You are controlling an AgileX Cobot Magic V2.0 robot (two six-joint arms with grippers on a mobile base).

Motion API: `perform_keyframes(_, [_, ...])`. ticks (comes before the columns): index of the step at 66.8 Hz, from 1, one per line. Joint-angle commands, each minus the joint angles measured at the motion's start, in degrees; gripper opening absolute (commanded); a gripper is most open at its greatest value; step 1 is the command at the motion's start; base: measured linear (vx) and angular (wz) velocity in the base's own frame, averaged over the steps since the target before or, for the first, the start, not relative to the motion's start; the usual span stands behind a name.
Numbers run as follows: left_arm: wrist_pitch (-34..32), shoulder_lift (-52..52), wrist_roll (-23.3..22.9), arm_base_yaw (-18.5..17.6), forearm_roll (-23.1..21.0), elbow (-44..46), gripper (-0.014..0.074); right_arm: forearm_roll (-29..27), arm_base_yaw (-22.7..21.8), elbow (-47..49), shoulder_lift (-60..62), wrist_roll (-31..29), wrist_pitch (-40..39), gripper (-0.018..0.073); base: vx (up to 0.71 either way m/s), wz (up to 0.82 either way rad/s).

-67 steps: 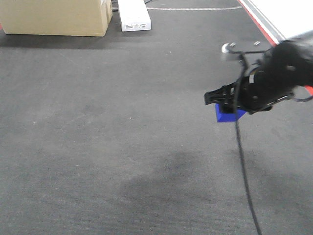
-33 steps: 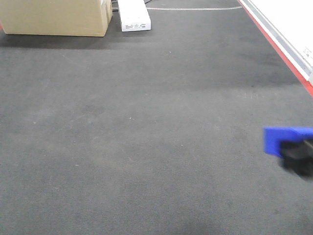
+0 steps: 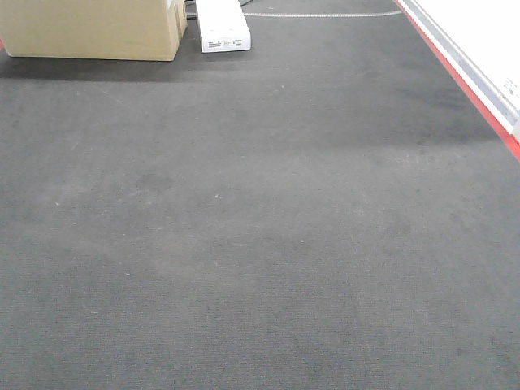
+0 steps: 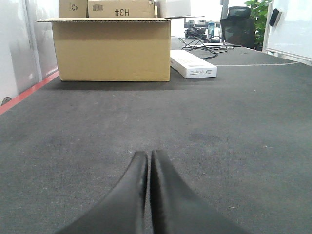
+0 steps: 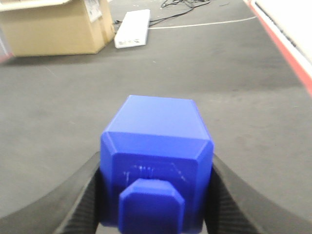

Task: Pour parts from conveyor to right shelf
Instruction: 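Retract the right arm holding the blue part toward the body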

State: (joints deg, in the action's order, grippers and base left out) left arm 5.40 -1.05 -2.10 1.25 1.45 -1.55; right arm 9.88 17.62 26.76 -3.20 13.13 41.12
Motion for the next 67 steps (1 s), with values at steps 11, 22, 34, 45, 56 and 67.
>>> perform_keyframes(11, [-4.1, -0.36, -0.42, -0.36, -0.35, 1.12, -0.0006, 2.35, 0.12, -2.4, 1.01, -7.55, -13.51, -0.0008, 0.0, 0.0])
perform_keyframes(22, [-4.1, -0.36, -0.42, -0.36, -0.35, 1.12, -0.0006, 2.46, 0.12, -4.06, 3.4, -7.71, -18.39, -0.0008, 0.0, 0.0])
perform_keyframes(34, [-4.1, -0.36, -0.42, -0.36, -0.35, 1.12, -0.0006, 2.46, 0.12, -4.27, 3.68, -7.66, -18.58, -0.0008, 0.0, 0.0])
perform_keyframes(45, [-4.1, -0.36, -0.42, -0.36, -0.35, 1.12, -0.0006, 2.4, 0.12, -4.27, 3.68, -7.66, -18.57, -0.0008, 0.0, 0.0])
perform_keyframes(56, [-4.1, -0.36, -0.42, -0.36, -0.35, 1.12, -0.0006, 2.4, 0.12, -4.27, 3.68, -7.66, -18.57, -0.0008, 0.0, 0.0])
perform_keyframes(67, [-4.1, -0.36, -0.42, -0.36, -0.35, 1.12, -0.0006, 2.4, 0.12, -4.27, 3.68, -7.66, -18.57, -0.0008, 0.0, 0.0])
